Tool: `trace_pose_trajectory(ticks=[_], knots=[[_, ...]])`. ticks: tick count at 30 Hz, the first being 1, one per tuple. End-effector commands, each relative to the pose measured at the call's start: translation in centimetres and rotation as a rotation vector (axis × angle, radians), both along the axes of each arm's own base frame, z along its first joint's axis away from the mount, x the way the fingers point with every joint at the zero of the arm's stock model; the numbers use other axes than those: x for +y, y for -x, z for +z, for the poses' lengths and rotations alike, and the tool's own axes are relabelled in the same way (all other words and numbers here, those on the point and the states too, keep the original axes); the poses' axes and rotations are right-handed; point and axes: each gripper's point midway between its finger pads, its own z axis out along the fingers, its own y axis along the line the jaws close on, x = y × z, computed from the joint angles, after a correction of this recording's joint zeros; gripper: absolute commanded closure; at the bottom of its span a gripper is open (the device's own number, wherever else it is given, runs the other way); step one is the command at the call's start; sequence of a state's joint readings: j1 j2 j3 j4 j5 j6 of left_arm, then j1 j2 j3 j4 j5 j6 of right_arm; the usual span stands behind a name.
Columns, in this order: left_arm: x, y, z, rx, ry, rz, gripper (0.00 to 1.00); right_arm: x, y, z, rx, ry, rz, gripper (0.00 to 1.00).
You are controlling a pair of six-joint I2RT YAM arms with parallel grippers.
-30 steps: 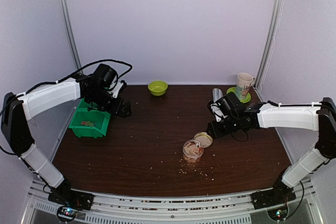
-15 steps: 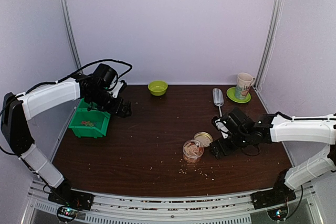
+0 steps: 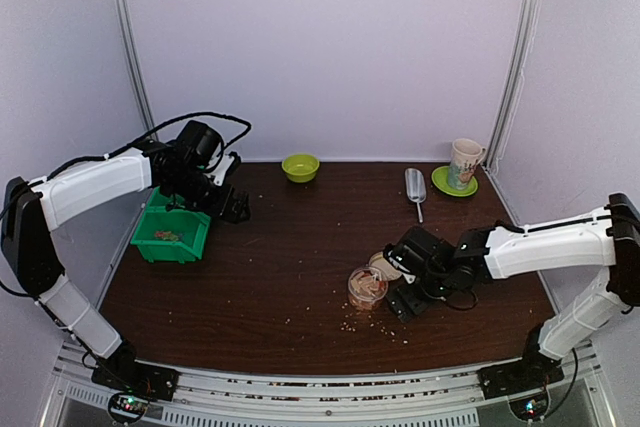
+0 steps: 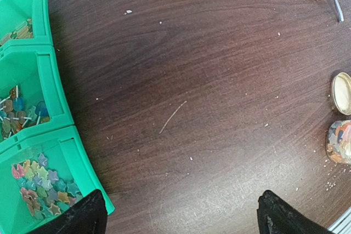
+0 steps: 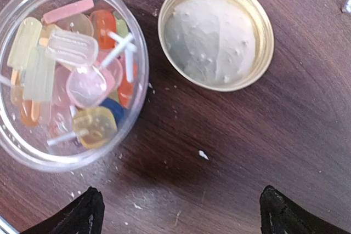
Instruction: Pack the candies
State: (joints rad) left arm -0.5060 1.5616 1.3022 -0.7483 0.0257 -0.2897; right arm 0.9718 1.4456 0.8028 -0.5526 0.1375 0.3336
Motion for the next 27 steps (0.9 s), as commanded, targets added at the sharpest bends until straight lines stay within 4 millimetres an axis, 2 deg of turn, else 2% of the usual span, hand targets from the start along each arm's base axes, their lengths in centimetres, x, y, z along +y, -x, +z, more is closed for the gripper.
trace_pose_trajectory(ticks=[1, 10, 19, 22, 27], knots=[[-0.1, -0.5, 1.6, -0.056, 0.031, 0.007, 0.02, 1.7, -1.7, 1.0, -0.063, 0.005, -0.022, 0.0], [-0.1, -0.5, 1.7, -0.059, 0.032, 0.007, 0.02, 4.3, -5.4, 2.0, -0.163, 0.059, -0.034, 0.0], [-0.1, -0.6, 1.8, -0.062, 0.029, 0.01, 0.02, 9.4, -10.0, 2.8, -0.209, 0.055, -0.005, 0.0], [0.0, -0.6, 1.8, -0.063, 0.028, 0.01, 0.02, 10.3, -12.1, 2.2, -0.21, 0.061, -0.025, 0.0], [0.0, -0.6, 1.8, -0.062, 0.03, 0.009, 0.02, 10.4, -15.3, 2.7, -0.232, 0.052, -0.067, 0.0]])
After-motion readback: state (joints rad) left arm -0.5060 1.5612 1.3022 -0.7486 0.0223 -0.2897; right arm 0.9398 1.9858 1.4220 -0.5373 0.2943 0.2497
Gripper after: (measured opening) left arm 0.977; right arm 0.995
